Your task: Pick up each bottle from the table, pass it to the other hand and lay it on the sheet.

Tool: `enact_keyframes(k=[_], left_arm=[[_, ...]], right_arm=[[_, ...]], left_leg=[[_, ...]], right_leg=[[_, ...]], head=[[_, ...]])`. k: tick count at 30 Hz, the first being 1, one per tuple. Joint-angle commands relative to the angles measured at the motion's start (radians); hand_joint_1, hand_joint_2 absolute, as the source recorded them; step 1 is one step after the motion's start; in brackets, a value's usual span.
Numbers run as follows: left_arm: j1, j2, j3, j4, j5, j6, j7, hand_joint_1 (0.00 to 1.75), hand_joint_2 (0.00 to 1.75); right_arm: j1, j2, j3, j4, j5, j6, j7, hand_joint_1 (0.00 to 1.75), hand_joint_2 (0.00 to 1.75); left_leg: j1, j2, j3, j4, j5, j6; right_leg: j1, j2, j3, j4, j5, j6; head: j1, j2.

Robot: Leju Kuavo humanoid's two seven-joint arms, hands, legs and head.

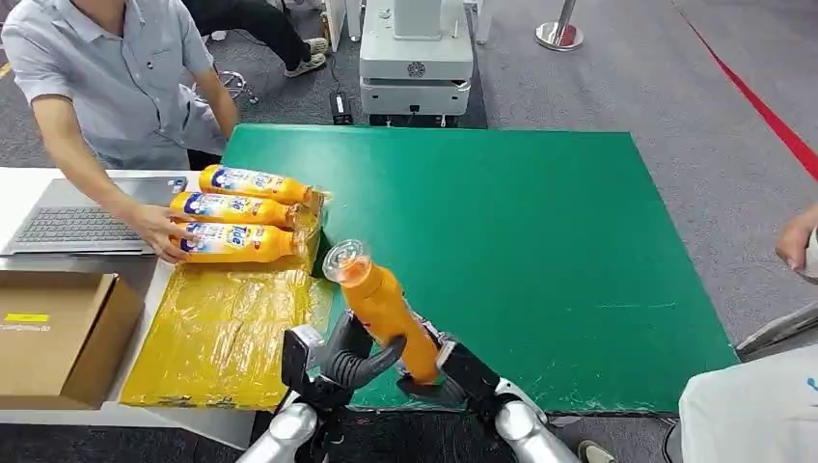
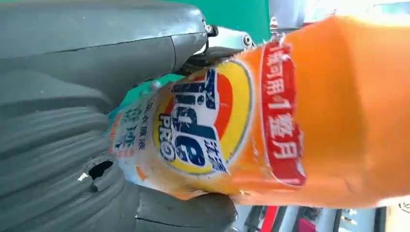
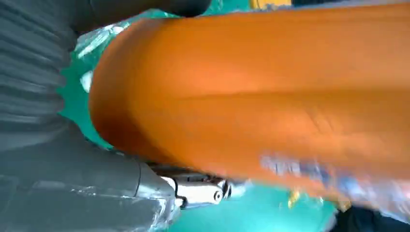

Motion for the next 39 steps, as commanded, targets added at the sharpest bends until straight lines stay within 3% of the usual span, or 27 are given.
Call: enact_keyframes(k=[1, 8, 11, 14, 15, 18, 20, 25, 30, 36, 37, 39], left_arm=[[-0.031, 0.003, -0.006, -0.041, -0.020, 0.026, -0.007, 1.75, 1.75], [-0.002, 0.054, -0.004, -0.133, -0.216, 0.169, -0.015, 1.75, 1.75], [0.017, 0.131, 0.049, -0.242, -0.357, 0.224, 0.071, 1.75, 1.75], [-0.013, 0.221, 0.079, -0.238, -0.783, 0.406, 0.242, 1.75, 1.75], [-0.041, 0.273, 0.073, -0.208, -1.024, 0.443, 0.358, 1.75, 1.75], [-0.109, 0.334, 0.091, -0.127, -1.358, 0.326, 0.535, 1.75, 1.75], [-0.158, 0.325, 0.095, -0.068, -1.338, 0.235, 0.547, 1.75, 1.75], [-0.410, 0.327, -0.013, 0.235, -1.547, 0.063, 0.695, 1.75, 1.75], [-0.440, 0.316, -0.018, 0.296, -1.554, 0.066, 0.683, 1.75, 1.75], [-0.585, 0.268, -0.083, 0.582, -1.629, -0.026, 0.713, 1.75, 1.75], [-0.591, 0.260, -0.082, 0.601, -1.629, -0.040, 0.719, 1.26, 1.75], [-0.594, 0.251, -0.086, 0.618, -1.633, -0.052, 0.720, 1.19, 1.75]], right_arm=[[-0.040, 0.011, -0.012, 0.005, -0.008, -0.032, 0.014, 0.00, 0.00], [-0.001, 0.007, -0.056, 0.016, -0.017, -0.059, 0.024, 0.00, 0.00], [0.033, 0.007, -0.084, 0.016, -0.006, -0.079, 0.022, 0.00, 0.00], [0.061, 0.027, -0.134, 0.026, -0.004, -0.099, 0.020, 0.00, 0.00], [0.062, 0.036, -0.146, 0.034, 0.000, -0.100, 0.019, 0.00, 0.00], [0.060, 0.066, -0.178, 0.046, 0.019, -0.096, 0.018, 0.00, 0.00], [0.052, 0.076, -0.181, 0.050, 0.030, -0.089, 0.023, 0.00, 0.00], [-0.004, 0.104, -0.184, 0.104, 0.056, -0.062, 0.028, 0.00, 0.00], [-0.012, 0.107, -0.184, 0.113, 0.060, -0.058, 0.025, 0.00, 0.00], [-0.055, 0.126, -0.178, 0.155, 0.067, -0.057, 0.019, 0.00, 0.00], [-0.056, 0.127, -0.180, 0.158, 0.066, -0.059, 0.019, 0.00, 0.00], [-0.058, 0.128, -0.182, 0.160, 0.066, -0.062, 0.019, 0.00, 0.00]], left_leg=[[0.000, 0.000, 0.000, 0.000, 0.000, 0.000], [0.000, 0.000, 0.000, 0.000, 0.000, 0.000], [0.000, 0.000, 0.000, 0.000, 0.000, 0.000], [0.000, 0.000, 0.000, 0.000, 0.000, 0.000], [0.000, 0.000, 0.000, 0.000, 0.000, 0.000], [0.000, 0.000, 0.000, 0.000, 0.000, 0.000], [0.000, 0.000, 0.000, 0.000, 0.000, 0.000], [0.000, 0.000, 0.000, 0.000, 0.000, 0.000], [0.000, 0.000, 0.000, 0.000, 0.000, 0.000], [0.000, 0.000, 0.000, 0.000, 0.000, 0.000], [0.000, 0.000, 0.000, 0.000, 0.000, 0.000], [0.000, 0.000, 0.000, 0.000, 0.000, 0.000]], right_leg=[[0.000, 0.000, 0.000, 0.000, 0.000, 0.000], [0.000, 0.000, 0.000, 0.000, 0.000, 0.000], [0.000, 0.000, 0.000, 0.000, 0.000, 0.000], [0.000, 0.000, 0.000, 0.000, 0.000, 0.000], [0.000, 0.000, 0.000, 0.000, 0.000, 0.000], [0.000, 0.000, 0.000, 0.000, 0.000, 0.000], [0.000, 0.000, 0.000, 0.000, 0.000, 0.000], [0.000, 0.000, 0.000, 0.000, 0.000, 0.000], [0.000, 0.000, 0.000, 0.000, 0.000, 0.000], [0.000, 0.000, 0.000, 0.000, 0.000, 0.000], [0.000, 0.000, 0.000, 0.000, 0.000, 0.000], [0.000, 0.000, 0.000, 0.000, 0.000, 0.000]], head=[[-0.002, 0.000], [-0.002, 0.000], [-0.002, 0.000], [-0.002, 0.000], [-0.002, 0.000], [-0.001, 0.000], [-0.002, 0.000], [0.001, 0.000], [-0.003, 0.000], [-0.001, 0.000], [-0.001, 0.000], [-0.001, 0.000]])
